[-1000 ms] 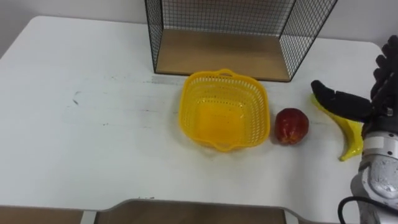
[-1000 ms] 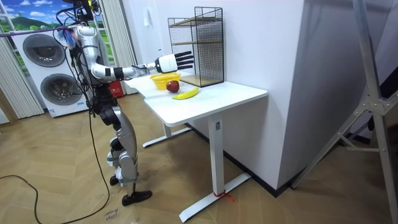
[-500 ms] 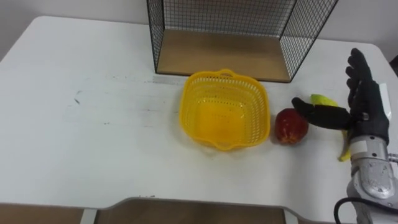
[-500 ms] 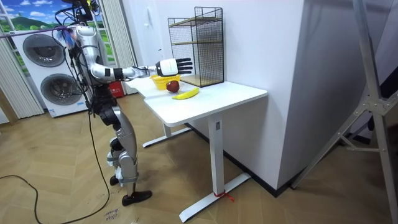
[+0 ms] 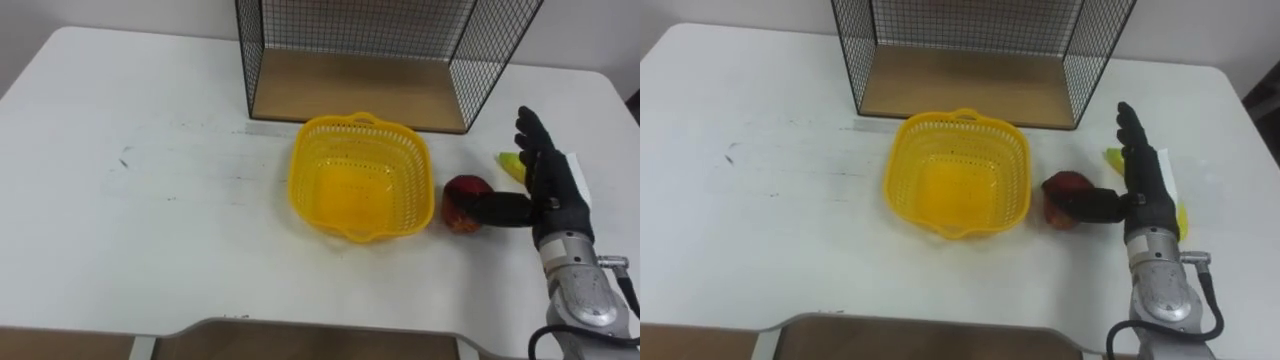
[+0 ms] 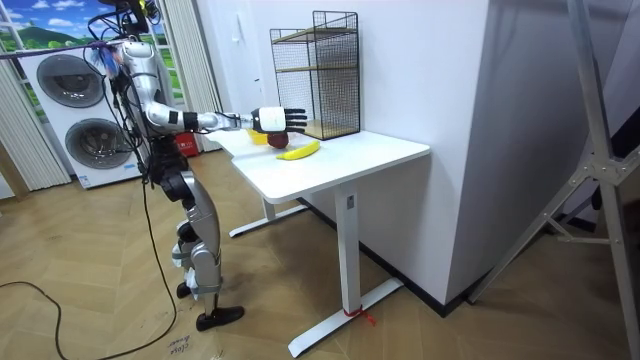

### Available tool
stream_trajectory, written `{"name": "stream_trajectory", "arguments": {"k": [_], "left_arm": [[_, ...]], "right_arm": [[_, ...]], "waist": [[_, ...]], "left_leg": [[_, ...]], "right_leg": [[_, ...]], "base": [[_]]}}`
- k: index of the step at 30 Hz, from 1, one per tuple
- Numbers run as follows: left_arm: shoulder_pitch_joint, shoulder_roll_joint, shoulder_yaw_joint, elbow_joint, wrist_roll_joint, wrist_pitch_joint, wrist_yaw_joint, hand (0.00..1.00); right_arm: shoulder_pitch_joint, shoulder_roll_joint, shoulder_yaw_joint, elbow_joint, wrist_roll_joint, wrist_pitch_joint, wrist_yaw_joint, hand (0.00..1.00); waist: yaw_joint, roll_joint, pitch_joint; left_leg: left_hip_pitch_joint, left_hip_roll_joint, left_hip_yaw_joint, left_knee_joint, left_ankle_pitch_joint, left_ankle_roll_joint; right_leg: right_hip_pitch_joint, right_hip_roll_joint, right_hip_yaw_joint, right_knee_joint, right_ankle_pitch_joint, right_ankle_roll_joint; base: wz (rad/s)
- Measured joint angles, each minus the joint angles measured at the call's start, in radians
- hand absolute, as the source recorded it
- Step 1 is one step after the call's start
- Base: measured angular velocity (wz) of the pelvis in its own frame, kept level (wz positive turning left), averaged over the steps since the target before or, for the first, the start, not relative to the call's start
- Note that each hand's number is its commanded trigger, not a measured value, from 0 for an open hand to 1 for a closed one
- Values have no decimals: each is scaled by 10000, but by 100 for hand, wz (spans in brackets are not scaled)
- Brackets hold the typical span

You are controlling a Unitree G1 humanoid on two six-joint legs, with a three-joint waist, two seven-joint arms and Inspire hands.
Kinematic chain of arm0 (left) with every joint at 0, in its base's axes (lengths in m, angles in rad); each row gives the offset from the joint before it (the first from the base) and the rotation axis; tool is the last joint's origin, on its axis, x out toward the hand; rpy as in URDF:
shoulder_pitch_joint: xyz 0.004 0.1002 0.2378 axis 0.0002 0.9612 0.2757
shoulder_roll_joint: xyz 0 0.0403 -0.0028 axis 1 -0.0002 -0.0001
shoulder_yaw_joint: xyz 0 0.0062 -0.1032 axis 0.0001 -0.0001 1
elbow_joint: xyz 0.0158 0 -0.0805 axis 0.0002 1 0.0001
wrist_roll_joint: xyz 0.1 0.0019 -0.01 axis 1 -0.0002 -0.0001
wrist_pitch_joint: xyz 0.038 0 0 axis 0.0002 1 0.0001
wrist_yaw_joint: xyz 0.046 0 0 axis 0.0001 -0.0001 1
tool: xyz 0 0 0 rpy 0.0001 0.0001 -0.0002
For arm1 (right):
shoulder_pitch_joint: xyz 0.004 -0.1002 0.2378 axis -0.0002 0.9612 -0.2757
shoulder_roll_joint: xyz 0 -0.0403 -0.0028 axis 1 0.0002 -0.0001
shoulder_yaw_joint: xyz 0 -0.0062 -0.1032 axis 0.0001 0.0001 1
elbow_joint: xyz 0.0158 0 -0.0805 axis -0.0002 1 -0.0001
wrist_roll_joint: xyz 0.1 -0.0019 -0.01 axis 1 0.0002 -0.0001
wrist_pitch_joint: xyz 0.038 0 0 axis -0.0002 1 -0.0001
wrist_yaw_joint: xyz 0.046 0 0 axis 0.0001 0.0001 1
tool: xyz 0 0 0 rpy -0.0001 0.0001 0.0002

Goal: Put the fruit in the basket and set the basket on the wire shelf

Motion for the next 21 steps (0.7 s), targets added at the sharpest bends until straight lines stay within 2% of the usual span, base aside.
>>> {"name": "stream_trajectory", "arguments": {"k": [21], "left_arm": [[-2, -1, 1, 67, 1, -88, -46, 0]], "right_arm": [[-17, 0, 286, 588, -351, 0, 627, 0]], "waist": [[22, -44, 48]], "left_leg": [[-13, 4, -6, 80, -3, -2]], "right_leg": [[10, -13, -27, 47, 22, -22]], "base": [[0]]}}
